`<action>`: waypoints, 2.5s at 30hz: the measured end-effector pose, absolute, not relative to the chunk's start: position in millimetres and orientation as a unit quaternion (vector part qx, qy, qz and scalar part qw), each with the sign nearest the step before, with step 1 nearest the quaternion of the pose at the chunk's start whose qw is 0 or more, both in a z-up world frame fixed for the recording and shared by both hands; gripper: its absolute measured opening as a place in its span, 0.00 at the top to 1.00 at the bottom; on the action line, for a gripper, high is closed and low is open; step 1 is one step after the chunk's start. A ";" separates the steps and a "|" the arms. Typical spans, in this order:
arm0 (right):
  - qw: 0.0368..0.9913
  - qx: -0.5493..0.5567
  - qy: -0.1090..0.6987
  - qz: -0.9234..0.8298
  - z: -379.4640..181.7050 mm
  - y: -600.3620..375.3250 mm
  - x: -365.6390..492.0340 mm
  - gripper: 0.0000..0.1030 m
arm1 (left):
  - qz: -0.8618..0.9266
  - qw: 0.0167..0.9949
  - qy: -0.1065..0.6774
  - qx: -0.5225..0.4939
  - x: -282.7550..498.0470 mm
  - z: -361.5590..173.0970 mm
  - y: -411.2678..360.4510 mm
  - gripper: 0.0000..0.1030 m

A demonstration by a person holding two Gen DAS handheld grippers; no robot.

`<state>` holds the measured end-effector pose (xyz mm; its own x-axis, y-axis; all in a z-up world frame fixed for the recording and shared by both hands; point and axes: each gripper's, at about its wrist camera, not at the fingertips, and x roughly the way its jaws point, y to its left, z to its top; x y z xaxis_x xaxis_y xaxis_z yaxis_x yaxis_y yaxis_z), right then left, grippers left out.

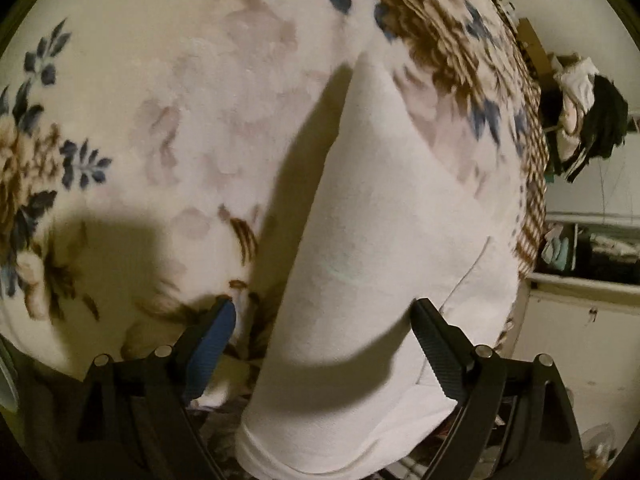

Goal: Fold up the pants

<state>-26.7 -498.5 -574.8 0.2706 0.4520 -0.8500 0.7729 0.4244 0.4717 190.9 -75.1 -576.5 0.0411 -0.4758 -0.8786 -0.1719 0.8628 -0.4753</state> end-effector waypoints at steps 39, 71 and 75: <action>0.625 0.626 0.455 0.103 -626.9 -461.2 -1.7 0.25 | -0.177 0.658 0.694 -0.233 198.4 -599.1 -109.7 0.00; 0.712 0.519 0.459 0.116 -420.0 -408.2 66.7 0.74 | -0.214 0.736 0.585 -0.263 217.4 -393.8 -58.5 0.75; 0.729 0.508 0.438 0.135 -371.5 -386.8 123.9 0.74 | -0.214 0.754 0.560 -0.270 265.2 -353.0 -39.7 0.75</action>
